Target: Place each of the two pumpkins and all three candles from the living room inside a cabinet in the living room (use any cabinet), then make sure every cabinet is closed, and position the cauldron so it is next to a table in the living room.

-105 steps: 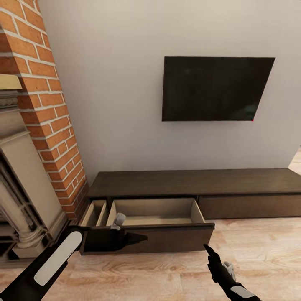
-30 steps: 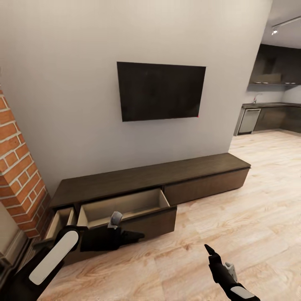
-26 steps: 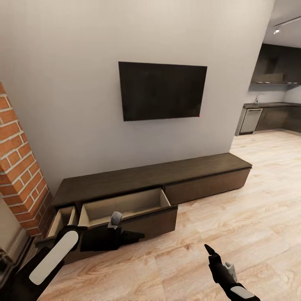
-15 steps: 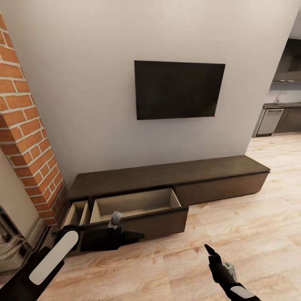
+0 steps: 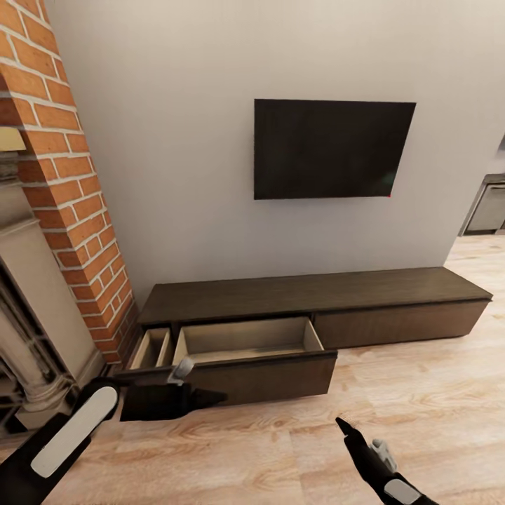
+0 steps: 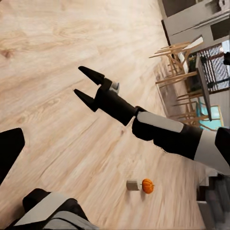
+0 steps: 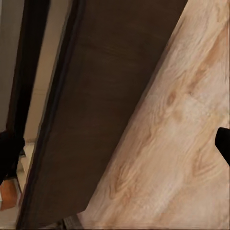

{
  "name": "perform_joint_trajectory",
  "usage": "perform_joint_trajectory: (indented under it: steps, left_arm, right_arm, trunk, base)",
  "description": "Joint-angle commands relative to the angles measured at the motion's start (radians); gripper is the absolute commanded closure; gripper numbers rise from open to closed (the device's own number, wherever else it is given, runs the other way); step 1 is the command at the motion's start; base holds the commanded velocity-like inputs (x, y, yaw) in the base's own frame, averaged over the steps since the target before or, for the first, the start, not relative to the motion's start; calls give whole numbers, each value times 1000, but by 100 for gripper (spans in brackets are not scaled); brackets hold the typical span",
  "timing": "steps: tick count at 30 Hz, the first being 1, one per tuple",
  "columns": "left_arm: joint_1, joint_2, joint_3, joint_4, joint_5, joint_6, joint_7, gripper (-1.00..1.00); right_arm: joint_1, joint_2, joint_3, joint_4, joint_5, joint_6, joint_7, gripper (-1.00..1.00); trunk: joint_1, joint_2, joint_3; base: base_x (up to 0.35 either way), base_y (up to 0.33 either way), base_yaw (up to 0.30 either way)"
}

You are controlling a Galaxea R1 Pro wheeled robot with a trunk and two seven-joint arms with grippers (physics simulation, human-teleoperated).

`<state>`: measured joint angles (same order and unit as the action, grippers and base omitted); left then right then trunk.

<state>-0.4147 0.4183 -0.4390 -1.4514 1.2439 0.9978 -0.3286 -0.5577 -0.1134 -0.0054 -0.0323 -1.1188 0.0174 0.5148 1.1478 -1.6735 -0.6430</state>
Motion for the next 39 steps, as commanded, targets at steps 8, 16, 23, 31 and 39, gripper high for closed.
perform_joint_trajectory:
  steps: [8, 16, 23, 31, 39]
  left_arm:
    - [7, 10, -9, 1, -7, -2, 186, -100]
    - [34, 6, -12, 7, -8, -6, 269, -100]
    - [38, 7, -11, 13, -9, -7, 270, -100]
    - [39, 5, -10, 13, -8, -7, 270, -100]
    - [38, -2, 2, 12, -9, -6, 271, -100]
  right_arm:
    - [-1, -25, 123, 4, 55, 0, -31, -100]
    - [-1, -50, 152, 11, 62, 28, -107, -100]
    - [-1, -51, 152, 14, 62, 28, -117, -100]
    - [-1, -51, 151, 20, 61, 28, -114, -100]
    - [-1, -51, 150, 32, 59, 25, -118, -100]
  trunk:
    - [0, 0, -1]
    - [0, 0, -1]
    - [0, 0, -1]
    - [0, 0, -1]
    - [0, 0, -1]
  base:
    - [-16, 0, 7]
    - [-184, 0, 0]
    - [-72, 0, 0]
    - [-290, 0, 0]
    - [-56, 0, -44]
